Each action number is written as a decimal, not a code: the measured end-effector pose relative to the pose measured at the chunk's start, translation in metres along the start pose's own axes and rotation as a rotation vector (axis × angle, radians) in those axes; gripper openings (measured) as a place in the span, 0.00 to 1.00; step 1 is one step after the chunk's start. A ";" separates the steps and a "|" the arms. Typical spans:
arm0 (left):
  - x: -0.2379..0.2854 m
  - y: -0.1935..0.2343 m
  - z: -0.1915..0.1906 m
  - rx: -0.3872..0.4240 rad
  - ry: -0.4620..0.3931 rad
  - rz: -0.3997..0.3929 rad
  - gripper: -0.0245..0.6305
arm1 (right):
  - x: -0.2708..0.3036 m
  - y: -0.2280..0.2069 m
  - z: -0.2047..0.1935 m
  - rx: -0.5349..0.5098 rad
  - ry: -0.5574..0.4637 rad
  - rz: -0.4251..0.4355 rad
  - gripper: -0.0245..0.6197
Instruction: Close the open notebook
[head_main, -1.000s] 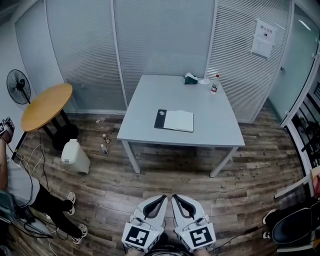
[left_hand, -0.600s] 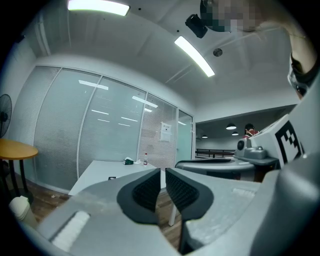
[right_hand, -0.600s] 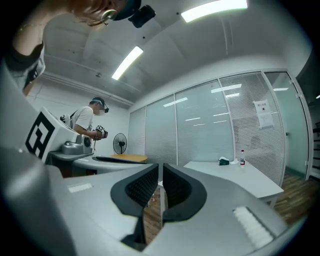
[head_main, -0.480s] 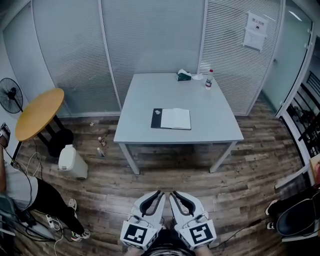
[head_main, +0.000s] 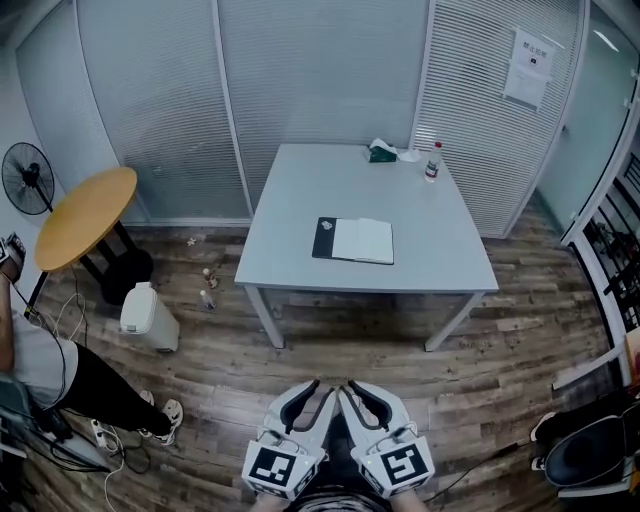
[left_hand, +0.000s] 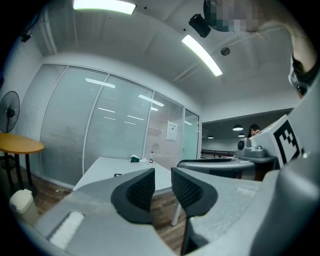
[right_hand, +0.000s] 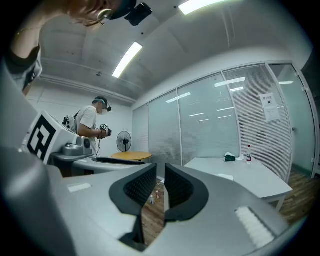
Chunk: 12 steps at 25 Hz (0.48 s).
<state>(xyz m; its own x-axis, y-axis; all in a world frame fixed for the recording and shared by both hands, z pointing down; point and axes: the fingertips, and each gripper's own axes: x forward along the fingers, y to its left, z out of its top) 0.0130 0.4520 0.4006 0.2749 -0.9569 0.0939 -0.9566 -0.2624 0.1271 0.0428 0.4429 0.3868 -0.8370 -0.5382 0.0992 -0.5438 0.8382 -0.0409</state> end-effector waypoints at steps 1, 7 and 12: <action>0.002 0.003 0.000 -0.002 0.000 0.004 0.18 | 0.004 0.000 -0.001 0.004 0.008 0.007 0.12; 0.025 0.022 0.006 0.014 -0.001 0.018 0.18 | 0.031 -0.020 0.002 0.011 -0.016 0.008 0.12; 0.058 0.043 0.005 0.008 0.012 0.019 0.18 | 0.060 -0.047 0.001 0.018 -0.013 0.006 0.12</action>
<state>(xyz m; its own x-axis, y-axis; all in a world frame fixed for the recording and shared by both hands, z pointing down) -0.0130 0.3841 0.4062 0.2580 -0.9601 0.1078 -0.9623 -0.2454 0.1173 0.0182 0.3707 0.3941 -0.8412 -0.5339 0.0858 -0.5393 0.8401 -0.0591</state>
